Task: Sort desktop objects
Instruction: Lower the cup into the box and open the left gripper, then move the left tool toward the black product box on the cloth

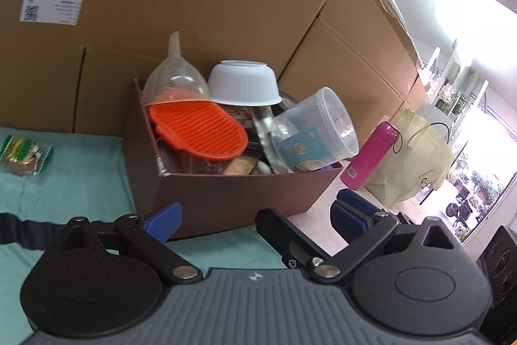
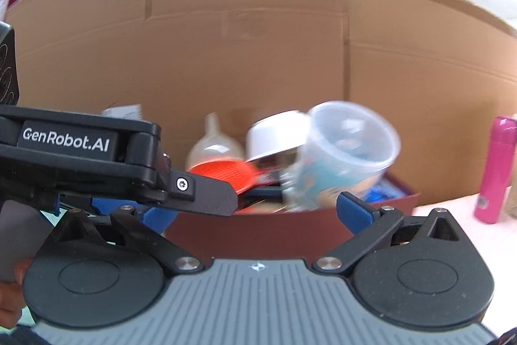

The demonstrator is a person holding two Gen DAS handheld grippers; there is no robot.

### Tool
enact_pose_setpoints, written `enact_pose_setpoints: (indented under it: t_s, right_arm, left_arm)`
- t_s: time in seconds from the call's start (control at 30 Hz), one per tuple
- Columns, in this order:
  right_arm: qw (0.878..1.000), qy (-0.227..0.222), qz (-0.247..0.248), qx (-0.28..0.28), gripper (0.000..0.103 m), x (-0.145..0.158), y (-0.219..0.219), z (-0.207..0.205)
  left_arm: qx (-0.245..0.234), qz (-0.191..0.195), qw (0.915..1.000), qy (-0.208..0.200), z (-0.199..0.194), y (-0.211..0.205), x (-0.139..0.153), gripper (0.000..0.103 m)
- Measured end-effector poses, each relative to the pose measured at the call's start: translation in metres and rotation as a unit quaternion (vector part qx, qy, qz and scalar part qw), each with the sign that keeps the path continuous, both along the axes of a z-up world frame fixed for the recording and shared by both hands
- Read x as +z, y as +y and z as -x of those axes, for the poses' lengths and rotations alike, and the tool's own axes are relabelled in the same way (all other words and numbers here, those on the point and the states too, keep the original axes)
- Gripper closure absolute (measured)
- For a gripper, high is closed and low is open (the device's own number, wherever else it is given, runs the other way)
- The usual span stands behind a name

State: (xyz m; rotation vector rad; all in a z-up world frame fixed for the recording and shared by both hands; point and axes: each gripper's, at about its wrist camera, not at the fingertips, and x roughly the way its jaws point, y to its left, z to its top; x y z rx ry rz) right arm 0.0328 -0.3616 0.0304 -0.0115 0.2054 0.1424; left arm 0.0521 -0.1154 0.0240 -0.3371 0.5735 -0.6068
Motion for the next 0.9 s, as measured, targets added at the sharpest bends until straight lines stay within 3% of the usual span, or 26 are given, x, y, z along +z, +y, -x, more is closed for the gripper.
enact_pose_setpoints:
  t_s: [0.13, 0.3, 0.43, 0.9]
  right_arm:
    - [0.999, 0.02, 0.0, 0.037, 0.002, -0.007, 0.028, -0.002]
    - [0.996, 0.039, -0.007, 0.085, 0.002, -0.009, 0.066, -0.012]
    - [0.991, 0.046, -0.001, 0.127, 0.002, -0.008, 0.103, -0.019]
    - [0.968, 0.043, 0.031, 0.245, 0.002, 0.004, 0.245, -0.051]
  left_arm:
    - [0.031, -0.008, 0.9995, 0.005, 0.012, 0.028, -0.006, 0.002]
    - [0.076, 0.009, 0.9969, 0.02, 0.026, 0.073, -0.01, 0.002]
    - [0.124, 0.011, 0.9922, 0.01, 0.035, 0.117, -0.005, 0.002]
    - [0.294, 0.013, 0.9555, 0.013, 0.047, 0.284, -0.009, 0.002]
